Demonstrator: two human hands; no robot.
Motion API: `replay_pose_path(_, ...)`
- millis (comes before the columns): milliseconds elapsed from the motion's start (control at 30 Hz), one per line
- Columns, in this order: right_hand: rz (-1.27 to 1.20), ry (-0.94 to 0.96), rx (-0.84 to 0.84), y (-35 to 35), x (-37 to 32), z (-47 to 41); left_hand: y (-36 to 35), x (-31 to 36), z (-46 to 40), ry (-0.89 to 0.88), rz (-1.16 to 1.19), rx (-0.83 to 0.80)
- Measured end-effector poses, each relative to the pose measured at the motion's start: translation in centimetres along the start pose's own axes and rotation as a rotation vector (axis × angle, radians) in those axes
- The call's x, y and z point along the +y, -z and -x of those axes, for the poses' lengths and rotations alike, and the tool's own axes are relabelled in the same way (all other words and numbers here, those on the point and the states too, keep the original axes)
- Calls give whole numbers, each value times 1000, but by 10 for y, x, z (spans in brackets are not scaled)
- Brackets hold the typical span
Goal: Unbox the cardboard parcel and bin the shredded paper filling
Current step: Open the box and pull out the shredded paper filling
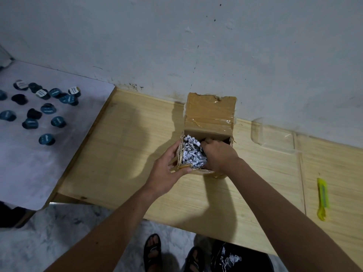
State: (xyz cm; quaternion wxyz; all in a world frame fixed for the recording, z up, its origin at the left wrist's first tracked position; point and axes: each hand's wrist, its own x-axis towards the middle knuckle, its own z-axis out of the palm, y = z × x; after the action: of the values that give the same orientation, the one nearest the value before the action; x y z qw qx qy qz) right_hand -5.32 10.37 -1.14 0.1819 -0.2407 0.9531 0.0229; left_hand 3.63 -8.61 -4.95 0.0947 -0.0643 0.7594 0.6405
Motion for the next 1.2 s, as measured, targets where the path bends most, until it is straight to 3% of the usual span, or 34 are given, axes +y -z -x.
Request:
replay_pose_path(567, 108, 44, -31, 3, -4, -1, -2, -3, -1, -2, 32, -10)
replay_pose_path(1200, -87, 124, 163, 46, 21, 22, 1, 1, -2, 11, -6, -21)
